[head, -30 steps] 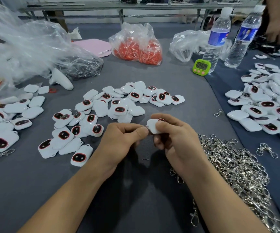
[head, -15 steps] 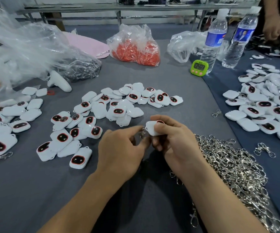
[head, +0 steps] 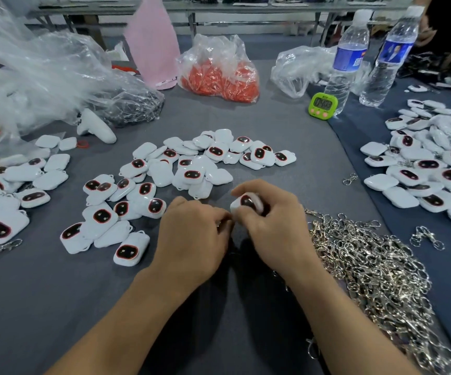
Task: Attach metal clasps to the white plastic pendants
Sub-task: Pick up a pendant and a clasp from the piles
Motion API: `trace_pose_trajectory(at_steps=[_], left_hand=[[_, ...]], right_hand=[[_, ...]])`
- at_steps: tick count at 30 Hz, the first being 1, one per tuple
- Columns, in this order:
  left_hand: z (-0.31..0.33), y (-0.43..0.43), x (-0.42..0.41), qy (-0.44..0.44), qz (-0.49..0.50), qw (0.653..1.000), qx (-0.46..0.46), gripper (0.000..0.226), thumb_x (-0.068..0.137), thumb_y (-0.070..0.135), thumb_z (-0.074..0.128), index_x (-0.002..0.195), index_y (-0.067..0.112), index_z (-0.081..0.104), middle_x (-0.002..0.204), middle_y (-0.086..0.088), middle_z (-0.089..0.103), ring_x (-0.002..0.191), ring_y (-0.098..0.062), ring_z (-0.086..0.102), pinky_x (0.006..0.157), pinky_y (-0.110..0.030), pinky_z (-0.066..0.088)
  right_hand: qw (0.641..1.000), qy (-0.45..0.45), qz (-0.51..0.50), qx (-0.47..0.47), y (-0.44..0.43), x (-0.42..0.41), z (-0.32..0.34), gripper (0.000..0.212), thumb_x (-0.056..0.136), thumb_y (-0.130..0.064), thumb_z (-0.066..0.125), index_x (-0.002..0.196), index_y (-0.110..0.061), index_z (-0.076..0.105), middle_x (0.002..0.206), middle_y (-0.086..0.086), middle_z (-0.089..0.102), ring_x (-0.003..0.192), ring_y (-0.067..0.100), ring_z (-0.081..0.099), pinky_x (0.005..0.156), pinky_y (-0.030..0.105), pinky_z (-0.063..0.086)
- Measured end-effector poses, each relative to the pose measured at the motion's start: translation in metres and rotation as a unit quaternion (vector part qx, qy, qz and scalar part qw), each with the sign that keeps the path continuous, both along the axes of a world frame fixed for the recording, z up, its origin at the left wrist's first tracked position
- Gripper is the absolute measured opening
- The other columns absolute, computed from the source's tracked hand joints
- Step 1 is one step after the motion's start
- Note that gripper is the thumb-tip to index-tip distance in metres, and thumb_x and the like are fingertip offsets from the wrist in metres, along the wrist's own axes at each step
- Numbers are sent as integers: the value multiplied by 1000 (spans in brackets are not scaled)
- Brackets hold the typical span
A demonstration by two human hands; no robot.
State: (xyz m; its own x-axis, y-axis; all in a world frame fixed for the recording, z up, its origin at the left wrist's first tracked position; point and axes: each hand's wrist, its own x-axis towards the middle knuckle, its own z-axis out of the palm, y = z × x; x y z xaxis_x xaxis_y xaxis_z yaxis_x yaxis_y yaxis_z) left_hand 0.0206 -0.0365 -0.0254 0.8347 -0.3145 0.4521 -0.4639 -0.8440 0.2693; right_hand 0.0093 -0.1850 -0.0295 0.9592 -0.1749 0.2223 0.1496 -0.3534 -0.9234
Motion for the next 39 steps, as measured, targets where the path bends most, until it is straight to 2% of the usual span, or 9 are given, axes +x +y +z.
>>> trace_pose_trajectory(at_steps=[3, 5, 7, 14, 20, 25, 30, 36, 39], left_hand=[[-1, 0, 2, -51, -7, 997, 66, 6, 73, 22, 76, 69, 20, 73, 58, -1, 65, 58, -25, 56, 71, -35, 36], [-1, -1, -2, 19, 7, 998, -56, 4, 83, 26, 74, 80, 24, 75, 63, 4, 66, 63, -21, 58, 70, -35, 40], [-3, -3, -3, 138, 1, 967, -213, 4, 88, 30, 70, 85, 31, 73, 63, 8, 64, 62, -10, 57, 62, -27, 42], [-3, -10, 1, 273, -109, 868, -400, 27, 93, 24, 62, 69, 24, 75, 45, 20, 46, 44, 4, 39, 48, -7, 31], [0, -6, 6, 329, -97, 805, -484, 17, 83, 29, 68, 76, 20, 81, 55, -6, 30, 53, -17, 18, 49, -26, 16], [-4, -6, 7, 308, -29, 791, -528, 16, 90, 14, 68, 90, 19, 82, 48, 7, 36, 48, -9, 27, 47, -21, 22], [-2, -10, 3, 267, -60, 828, -490, 11, 85, 17, 76, 86, 27, 82, 53, 9, 58, 48, -5, 43, 49, -15, 37], [-2, -7, 3, 248, -60, 861, -440, 9, 85, 24, 75, 81, 29, 82, 49, 6, 49, 48, -10, 38, 47, -22, 35], [-4, -4, 1, 200, -50, 921, -330, 9, 80, 34, 72, 84, 31, 80, 56, 3, 65, 53, -10, 55, 54, -30, 45]], right_hand=[[999, -30, 1, -45, 5, -1, -3, 24, 87, -10, 73, 93, -33, 73, 77, -15, 69, 70, 6, 65, 65, 15, 50], [997, 22, -9, 78, 2, 2, 0, 25, 86, -5, 69, 91, -29, 74, 72, -9, 69, 58, 13, 61, 56, 26, 50], [975, 79, -1, 208, -2, 5, 4, 29, 88, 3, 62, 92, -22, 75, 67, -3, 66, 48, 17, 53, 44, 26, 42], [888, 157, 60, 428, -9, 7, 9, 27, 91, 8, 51, 99, -7, 72, 64, 4, 63, 42, 16, 45, 41, 24, 32], [879, 142, 89, 447, -14, 7, 10, 27, 89, 7, 51, 98, -7, 72, 64, 6, 61, 42, 17, 46, 47, 26, 31], [880, 136, 77, 448, -16, 8, 11, 26, 89, 8, 52, 100, -6, 70, 64, 8, 58, 42, 17, 41, 45, 27, 28], [890, 139, 76, 427, -14, 7, 12, 26, 91, 7, 53, 101, -9, 71, 70, 9, 62, 47, 18, 43, 50, 29, 29], [913, 116, 77, 384, -7, 3, 10, 30, 91, 9, 54, 98, -12, 73, 66, 3, 62, 46, 15, 45, 45, 25, 32], [952, 75, 33, 296, -6, 2, 9, 32, 88, 8, 59, 93, -18, 76, 67, -2, 63, 47, 13, 46, 44, 22, 37]])
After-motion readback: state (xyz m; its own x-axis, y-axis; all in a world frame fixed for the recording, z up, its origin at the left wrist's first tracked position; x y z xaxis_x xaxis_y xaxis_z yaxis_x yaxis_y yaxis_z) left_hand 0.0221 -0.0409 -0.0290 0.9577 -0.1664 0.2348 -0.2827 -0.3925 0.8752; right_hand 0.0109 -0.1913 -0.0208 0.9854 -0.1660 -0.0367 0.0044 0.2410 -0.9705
